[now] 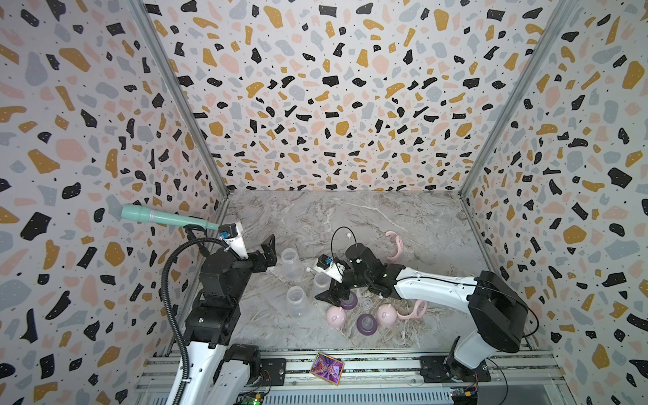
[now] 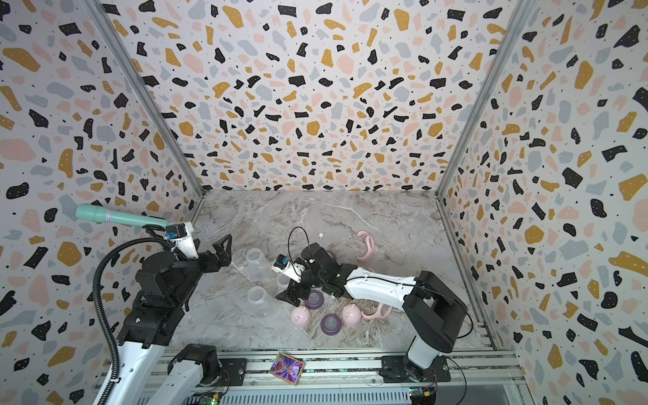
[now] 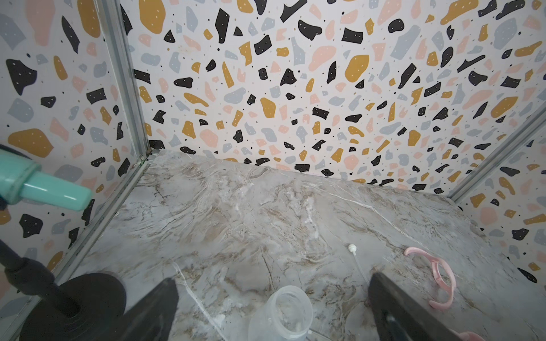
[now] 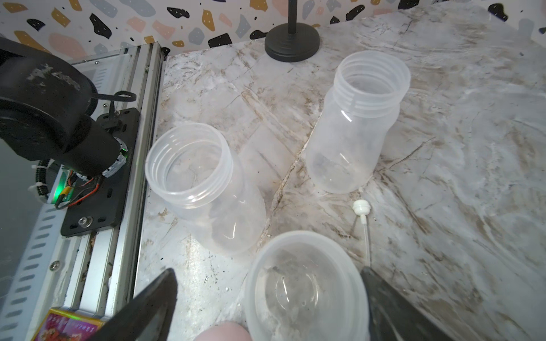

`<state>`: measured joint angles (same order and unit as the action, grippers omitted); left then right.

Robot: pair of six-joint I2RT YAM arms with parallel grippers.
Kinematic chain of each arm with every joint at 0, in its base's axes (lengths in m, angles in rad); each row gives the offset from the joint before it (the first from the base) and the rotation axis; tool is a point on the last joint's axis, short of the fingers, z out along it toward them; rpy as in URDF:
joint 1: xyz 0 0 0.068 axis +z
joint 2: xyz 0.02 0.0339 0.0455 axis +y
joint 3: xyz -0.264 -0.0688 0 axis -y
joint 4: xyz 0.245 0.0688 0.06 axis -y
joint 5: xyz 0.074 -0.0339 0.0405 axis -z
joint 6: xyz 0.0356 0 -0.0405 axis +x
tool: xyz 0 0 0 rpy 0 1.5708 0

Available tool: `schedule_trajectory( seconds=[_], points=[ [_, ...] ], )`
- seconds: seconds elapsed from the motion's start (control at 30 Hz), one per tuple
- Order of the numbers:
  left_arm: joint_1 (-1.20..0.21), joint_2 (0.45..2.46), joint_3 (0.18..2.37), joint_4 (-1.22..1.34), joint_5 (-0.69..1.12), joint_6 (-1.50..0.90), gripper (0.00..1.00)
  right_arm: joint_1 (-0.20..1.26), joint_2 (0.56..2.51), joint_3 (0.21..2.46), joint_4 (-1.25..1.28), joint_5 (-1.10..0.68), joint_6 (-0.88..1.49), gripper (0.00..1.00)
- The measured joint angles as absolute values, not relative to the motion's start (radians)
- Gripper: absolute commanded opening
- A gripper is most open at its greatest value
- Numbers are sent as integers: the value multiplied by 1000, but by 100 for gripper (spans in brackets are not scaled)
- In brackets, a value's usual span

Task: Assemble the baby bottles
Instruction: Pick up the baby bottle from the center of the board.

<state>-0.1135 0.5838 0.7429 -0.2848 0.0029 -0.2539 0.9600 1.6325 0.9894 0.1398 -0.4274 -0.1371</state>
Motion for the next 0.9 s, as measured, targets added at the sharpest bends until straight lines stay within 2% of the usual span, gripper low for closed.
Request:
schedule_trajectory(
  seconds=[0.53, 0.67, 0.9],
  points=[
    [-113, 551, 765, -291, 23, -228, 94, 965, 1705, 990, 220, -392, -101, 71],
    [-113, 539, 762, -287, 23, -225, 93, 965, 1721, 990, 227, -392, -89, 62],
    [-113, 534, 724, -249, 44, -208, 91, 952, 1713, 989, 228, -397, -50, 40]
  ],
)
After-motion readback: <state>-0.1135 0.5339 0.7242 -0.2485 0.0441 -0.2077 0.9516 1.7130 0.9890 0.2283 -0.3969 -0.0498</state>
